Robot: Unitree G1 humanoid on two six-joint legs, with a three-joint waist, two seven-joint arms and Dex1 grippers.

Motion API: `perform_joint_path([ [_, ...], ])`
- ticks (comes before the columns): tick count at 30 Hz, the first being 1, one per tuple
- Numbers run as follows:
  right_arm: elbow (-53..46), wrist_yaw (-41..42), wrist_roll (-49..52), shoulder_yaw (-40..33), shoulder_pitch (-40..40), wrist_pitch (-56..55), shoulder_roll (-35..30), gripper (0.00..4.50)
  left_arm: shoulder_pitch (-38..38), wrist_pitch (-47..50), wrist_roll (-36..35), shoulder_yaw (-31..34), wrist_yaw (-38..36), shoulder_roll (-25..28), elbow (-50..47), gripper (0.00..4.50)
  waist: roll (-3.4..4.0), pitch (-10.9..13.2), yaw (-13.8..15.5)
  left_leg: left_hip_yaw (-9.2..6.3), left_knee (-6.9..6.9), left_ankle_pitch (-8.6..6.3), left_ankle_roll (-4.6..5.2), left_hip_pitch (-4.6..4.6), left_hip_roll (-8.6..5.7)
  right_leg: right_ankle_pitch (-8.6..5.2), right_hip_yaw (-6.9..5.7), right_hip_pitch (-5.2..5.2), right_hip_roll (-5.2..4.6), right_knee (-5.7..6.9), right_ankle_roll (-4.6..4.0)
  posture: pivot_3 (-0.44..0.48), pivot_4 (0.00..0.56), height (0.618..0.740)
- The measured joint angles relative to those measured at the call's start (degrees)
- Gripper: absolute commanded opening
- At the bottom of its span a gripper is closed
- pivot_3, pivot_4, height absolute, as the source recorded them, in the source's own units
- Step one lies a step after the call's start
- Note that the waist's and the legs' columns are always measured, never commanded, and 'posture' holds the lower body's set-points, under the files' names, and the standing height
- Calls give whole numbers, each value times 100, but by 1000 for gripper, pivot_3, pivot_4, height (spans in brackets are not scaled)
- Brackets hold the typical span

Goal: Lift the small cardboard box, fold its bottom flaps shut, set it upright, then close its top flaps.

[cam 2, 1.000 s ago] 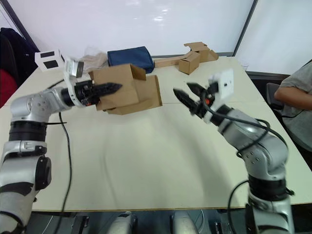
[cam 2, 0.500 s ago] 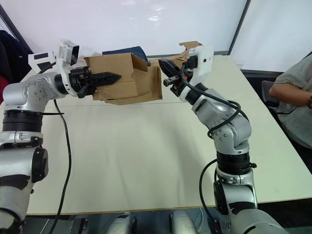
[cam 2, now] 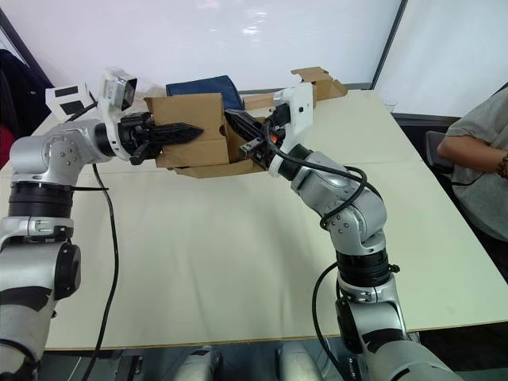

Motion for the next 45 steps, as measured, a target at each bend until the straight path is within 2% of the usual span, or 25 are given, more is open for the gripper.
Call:
perform_joint_path([
  [11, -123, 151, -68, 82, 195, 31, 53, 55, 7, 345, -138, 29, -28, 64, -166, 0, 0, 0, 0, 0, 0, 0, 1, 0, 0, 0, 0, 0, 0, 0, 0, 0, 150, 740],
  [18, -120, 224, -167, 256, 225, 29, 158, 55, 50, 608, -493, 59, -235, 80, -608, 0, 0, 0, -2, 0, 0, 0, 0, 0, 0, 0, 0, 0, 0, 1, 0, 0, 150, 740],
  [29, -115, 395, -154, 155, 208, -86, 128, 55, 157, 547, -488, 63, -113, 68, -645, 0, 0, 0, 5, 0, 1, 0, 0, 0, 0, 0, 0, 0, 0, 1, 0, 0, 150, 740],
  [33, -263, 608, -110, 152, 214, -22, -141, 55, 157, 454, -483, 65, -107, 64, -592, 0, 0, 0, 11, 0, 1, -1, 1, 0, 0, 0, 0, 1, -1, 1, 0, 0, 150, 740],
  [40, -574, 1242, -134, 128, 596, 55, -1101, 55, 156, 366, -462, 64, -101, 42, -447, 0, 1, 1, 13, 0, 1, -13, 23, 0, -1, 0, 0, 1, 0, -1, 0, 0, 150, 740],
  [45, -726, 1578, 121, -339, 791, 144, -1643, 55, 151, 341, -436, 62, -108, 38, -375, 0, 1, 0, 17, 0, 1, -13, 24, 0, -1, 0, 0, 2, 0, -1, 0, 0, 150, 740],
])
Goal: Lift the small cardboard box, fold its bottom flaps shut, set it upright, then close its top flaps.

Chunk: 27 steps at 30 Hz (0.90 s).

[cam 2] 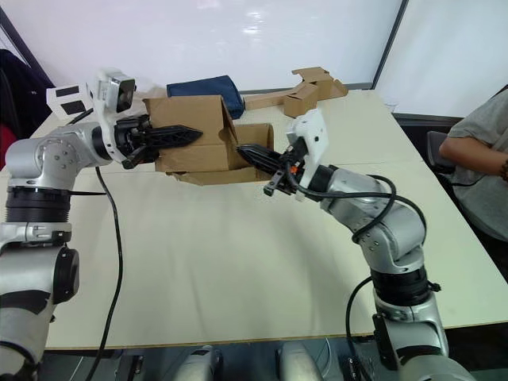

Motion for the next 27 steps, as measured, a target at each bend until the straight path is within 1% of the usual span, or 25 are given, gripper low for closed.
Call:
perform_joint_path([
  [3, -103, 111, 153, -139, 199, 122, -202, 55, -5, 0, 8, -3, -3, -2, 14, 0, 0, 0, 8, 0, 1, -3, 5, 0, 0, 0, 0, 1, -1, -1, 0, 0, 150, 740],
  [6, -355, 351, 402, -170, 600, 402, -549, 55, -39, 0, 16, -4, -2, 0, 36, 0, 0, 0, 10, 0, 3, -4, 7, -1, 0, 0, 0, 3, -1, -2, 0, 0, 150, 740],
  [9, -573, 431, 557, -59, 775, 597, -603, 55, -69, 0, 18, -4, 1, -12, 42, 0, 0, 0, -4, 0, 3, -4, 8, -1, 1, 0, 0, 2, 1, -1, 0, 0, 150, 740],
  [12, -663, 321, 496, 165, 771, 598, -482, 55, -124, 6, 13, -4, 7, -30, 33, 0, 0, 0, -1, 0, 2, -4, 8, 0, 1, 0, 0, 2, 1, -1, 0, 0, 150, 740],
  [15, -503, 104, 139, 390, 732, 426, -318, 55, -124, 50, -3, -6, 0, -41, -20, 0, 0, 0, 4, 0, 4, -4, 7, -1, 0, 0, 0, 2, 0, -1, 0, 0, 150, 740],
  [19, -110, -63, -131, 371, 539, 182, -154, 55, -89, 132, -18, -85, -84, -3, -267, 0, 0, 0, 17, 0, 3, -4, 7, -1, 0, 0, 0, 3, -1, -2, 0, 0, 150, 740],
  [22, -22, -23, -234, 371, 510, 72, -140, 55, -46, 153, -43, -85, -92, -6, -309, 0, 0, 0, 7, 0, 3, -4, 7, -1, 0, 0, 0, 3, 0, -2, 0, 0, 150, 740],
  [27, 64, 16, -232, 375, 345, -60, 141, 55, -3, 180, -59, -86, -58, -48, -381, 0, 0, 0, 2, 0, 3, -4, 7, -1, 1, 0, 0, 1, 1, -1, 0, 0, 150, 740],
])
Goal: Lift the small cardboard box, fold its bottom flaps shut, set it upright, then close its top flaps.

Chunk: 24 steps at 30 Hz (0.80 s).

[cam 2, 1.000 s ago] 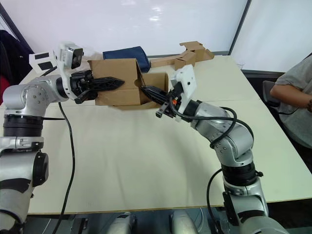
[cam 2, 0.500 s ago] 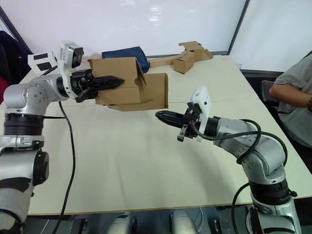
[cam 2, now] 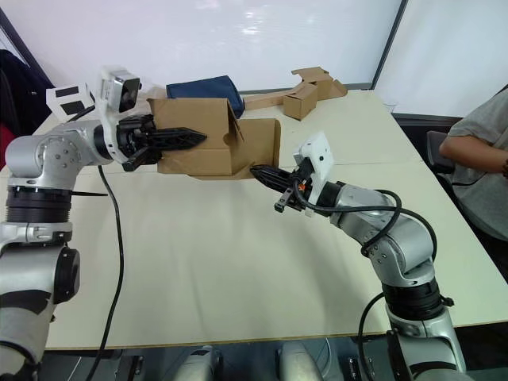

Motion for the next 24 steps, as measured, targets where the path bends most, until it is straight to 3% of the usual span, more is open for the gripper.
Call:
perform_joint_path([
  [15, 266, 140, -78, 244, -319, -184, 597, 55, 83, 73, -7, 0, 48, -130, -110, 0, 0, 0, -1, 0, 1, 3, -6, 0, 0, 0, 0, 0, -1, 1, 0, 0, 150, 740],
  [24, 206, 374, 30, 134, -361, -136, 334, 55, 82, -32, -1, 7, 78, -127, -100, 0, 0, 0, 6, 0, 1, 14, -25, 0, 0, 0, 0, 1, -2, 0, 0, 0, 150, 740],
])
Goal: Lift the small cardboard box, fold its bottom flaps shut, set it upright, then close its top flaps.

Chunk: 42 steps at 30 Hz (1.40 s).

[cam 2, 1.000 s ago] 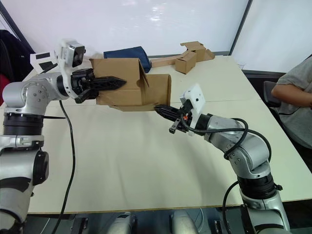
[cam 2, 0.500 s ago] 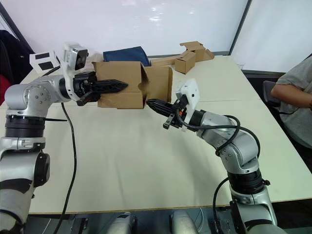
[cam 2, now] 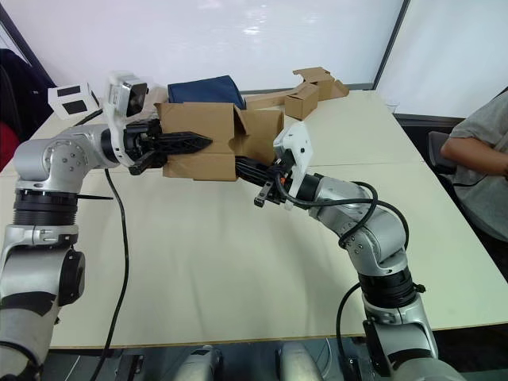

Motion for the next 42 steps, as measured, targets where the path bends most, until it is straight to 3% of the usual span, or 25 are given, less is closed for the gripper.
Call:
perform_joint_path([
  [7, -111, 349, 1282, -1110, -154, 687, -846, 55, 73, 4, -9, 115, 195, 73, -3, 0, 0, 0, 0, 0, 0, -15, 27, 0, 1, 0, 0, 1, 0, 0, 0, 0, 150, 740],
  [10, 205, 64, 1585, -1533, -170, 794, -834, 55, 111, 7, -25, 189, 242, 103, -4, 0, 0, 0, -4, 0, 0, -15, 27, 1, 1, 0, 0, 1, 1, 1, 0, 0, 150, 740],
  [20, 1983, -1103, -472, -845, -410, -240, -331, 55, 110, 14, -155, 197, 308, 80, -74, 0, 3, 1, -22, 4, -1, 2, -3, 1, 0, 0, 3, -7, 2, 4, 0, 0, 150, 740],
  [25, 1462, -807, -17, -754, -325, -98, 176, 55, 111, 10, -160, 185, 312, 68, -73, 0, 4, 2, -21, 4, -2, 4, -7, -1, 0, 0, 3, -6, 0, 3, 0, 0, 150, 740],
  [33, 454, -672, 1761, -1016, 11, 832, 455, 55, 112, -1, -138, 185, 312, 113, 4, 0, 4, 2, -7, 1, 0, 2, -4, 0, 0, 0, 1, -1, 0, 4, 0, 0, 150, 740],
  [42, 254, -1220, 2088, -845, 177, 916, 1002, 55, 107, -8, -111, 133, 304, 112, 51, 0, 5, 2, -16, 1, -2, 2, -4, 0, 1, 0, 2, -5, 1, 6, 0, 0, 150, 740],
])
